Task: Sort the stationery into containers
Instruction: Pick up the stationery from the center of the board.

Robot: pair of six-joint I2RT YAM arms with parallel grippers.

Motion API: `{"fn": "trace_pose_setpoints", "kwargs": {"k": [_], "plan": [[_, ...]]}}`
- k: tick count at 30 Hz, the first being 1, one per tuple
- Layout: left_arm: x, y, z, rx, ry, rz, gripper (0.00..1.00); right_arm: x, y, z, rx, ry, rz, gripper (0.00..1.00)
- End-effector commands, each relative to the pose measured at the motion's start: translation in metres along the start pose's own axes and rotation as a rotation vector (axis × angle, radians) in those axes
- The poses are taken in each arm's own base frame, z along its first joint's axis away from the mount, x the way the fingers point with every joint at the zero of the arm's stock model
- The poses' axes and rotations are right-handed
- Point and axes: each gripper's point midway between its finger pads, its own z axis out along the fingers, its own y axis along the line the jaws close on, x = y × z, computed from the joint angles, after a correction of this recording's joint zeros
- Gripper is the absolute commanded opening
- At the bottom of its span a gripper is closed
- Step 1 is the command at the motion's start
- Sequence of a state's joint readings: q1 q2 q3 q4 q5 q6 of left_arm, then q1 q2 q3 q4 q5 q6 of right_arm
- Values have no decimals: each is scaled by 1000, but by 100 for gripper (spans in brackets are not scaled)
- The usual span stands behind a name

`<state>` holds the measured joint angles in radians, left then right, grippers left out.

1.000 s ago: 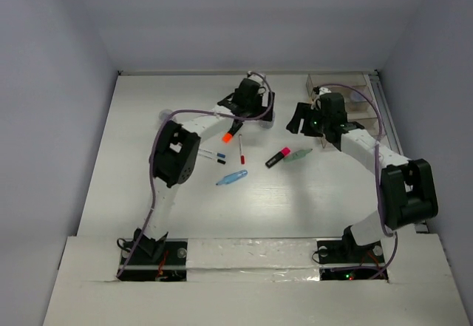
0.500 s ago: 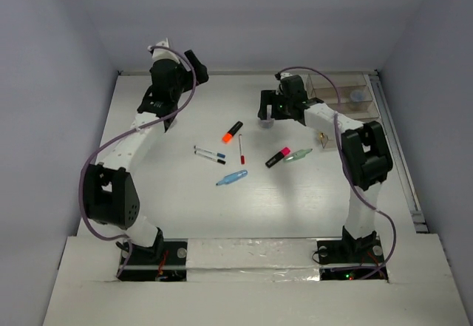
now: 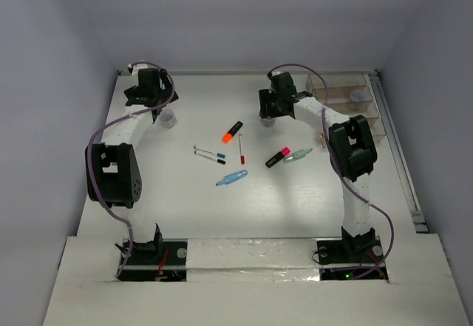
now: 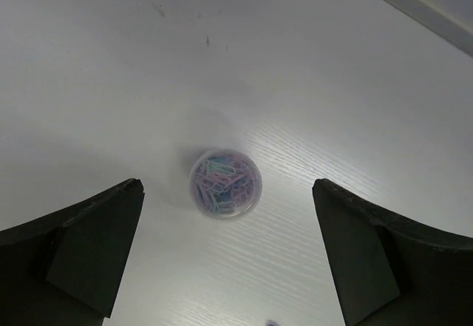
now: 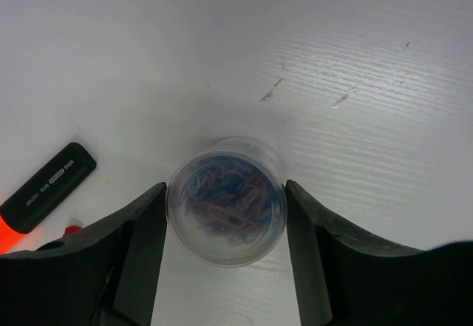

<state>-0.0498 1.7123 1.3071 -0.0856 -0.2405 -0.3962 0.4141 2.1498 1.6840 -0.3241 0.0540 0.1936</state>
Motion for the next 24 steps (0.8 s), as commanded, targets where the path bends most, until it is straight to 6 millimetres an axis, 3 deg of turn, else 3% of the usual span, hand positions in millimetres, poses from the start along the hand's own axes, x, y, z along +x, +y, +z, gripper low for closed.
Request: {"fn": "trace_pose_setpoints", "kwargs": {"k": [1, 5, 7, 11, 14, 16, 18, 19, 22, 23, 24], "plan": [[-6, 10, 0, -55, 28, 125, 99, -15, -5, -6, 56, -21, -41, 56], [8, 13, 14, -55, 94, 177, 99, -21, -6, -10, 65, -17, -54, 43], [19, 13, 22, -46, 122, 184, 99, -28, -7, -16, 76, -39, -44, 43], [33, 7, 31, -14, 158, 180, 99, -63, -12, -46, 118, -138, -40, 42], [42, 7, 34, 2, 170, 185, 99, -90, -39, -72, 163, -195, 3, 41], [43, 6, 35, 7, 169, 181, 99, -107, -77, -95, 209, -234, 60, 41], [45, 7, 36, 7, 169, 176, 99, -111, -106, -107, 234, -260, 122, 42], [46, 8, 36, -1, 169, 176, 99, -119, -140, -125, 270, -299, 197, 42], [48, 12, 40, -4, 174, 163, 99, -115, -181, -137, 259, -328, 307, 42], [50, 11, 41, -1, 177, 160, 99, -116, -207, -149, 288, -354, 366, 42], [52, 10, 44, 6, 182, 158, 99, -117, -218, -153, 302, -374, 387, 42]]}}
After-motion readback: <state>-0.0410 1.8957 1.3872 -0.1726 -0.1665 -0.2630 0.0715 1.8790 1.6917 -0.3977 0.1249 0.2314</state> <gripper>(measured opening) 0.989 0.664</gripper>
